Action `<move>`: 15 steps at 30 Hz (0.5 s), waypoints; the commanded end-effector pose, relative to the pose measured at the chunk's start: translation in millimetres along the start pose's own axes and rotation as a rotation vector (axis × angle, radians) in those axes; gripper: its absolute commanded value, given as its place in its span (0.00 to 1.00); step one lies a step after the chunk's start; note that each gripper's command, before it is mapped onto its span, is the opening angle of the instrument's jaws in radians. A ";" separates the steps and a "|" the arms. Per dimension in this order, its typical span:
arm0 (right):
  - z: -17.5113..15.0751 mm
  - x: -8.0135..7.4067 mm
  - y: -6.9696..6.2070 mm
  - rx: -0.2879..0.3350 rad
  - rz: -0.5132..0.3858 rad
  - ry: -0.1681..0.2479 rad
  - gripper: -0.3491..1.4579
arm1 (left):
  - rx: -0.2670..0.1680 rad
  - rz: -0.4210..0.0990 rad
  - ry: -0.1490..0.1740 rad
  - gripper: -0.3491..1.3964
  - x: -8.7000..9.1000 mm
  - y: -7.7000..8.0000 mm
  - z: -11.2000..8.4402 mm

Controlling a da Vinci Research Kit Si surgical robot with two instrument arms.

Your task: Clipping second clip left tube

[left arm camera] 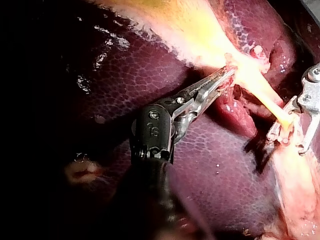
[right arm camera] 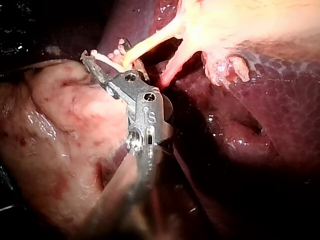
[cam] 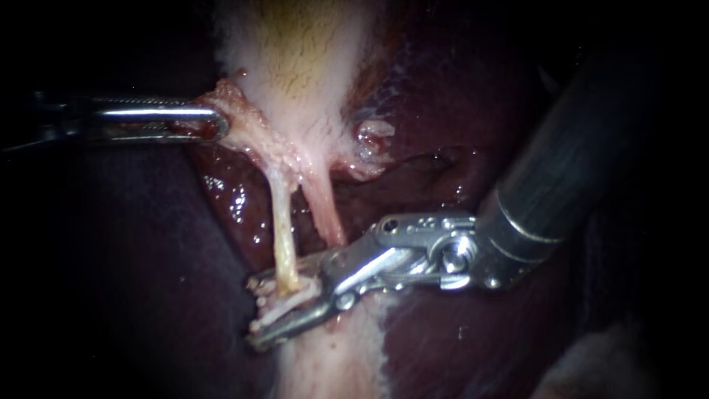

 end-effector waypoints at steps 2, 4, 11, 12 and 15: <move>-0.1 0.2 0.0 0.000 0.007 0.001 0.44 | 0.000 0.000 0.000 0.00 0.0 0.0 0.0; -0.1 0.2 0.0 -0.001 0.007 0.001 0.43 | 0.000 0.000 0.000 0.00 0.0 0.0 0.0; -0.3 0.2 0.2 -0.003 0.013 0.003 0.43 | 0.000 0.000 0.000 0.00 0.0 0.0 0.0; -0.3 0.2 0.2 -0.003 0.019 0.004 0.43 | 0.000 0.000 0.000 0.00 0.0 0.0 0.0; -0.6 0.5 0.3 0.000 0.044 0.006 0.42 | 0.000 0.000 0.000 0.00 0.0 -0.1 0.0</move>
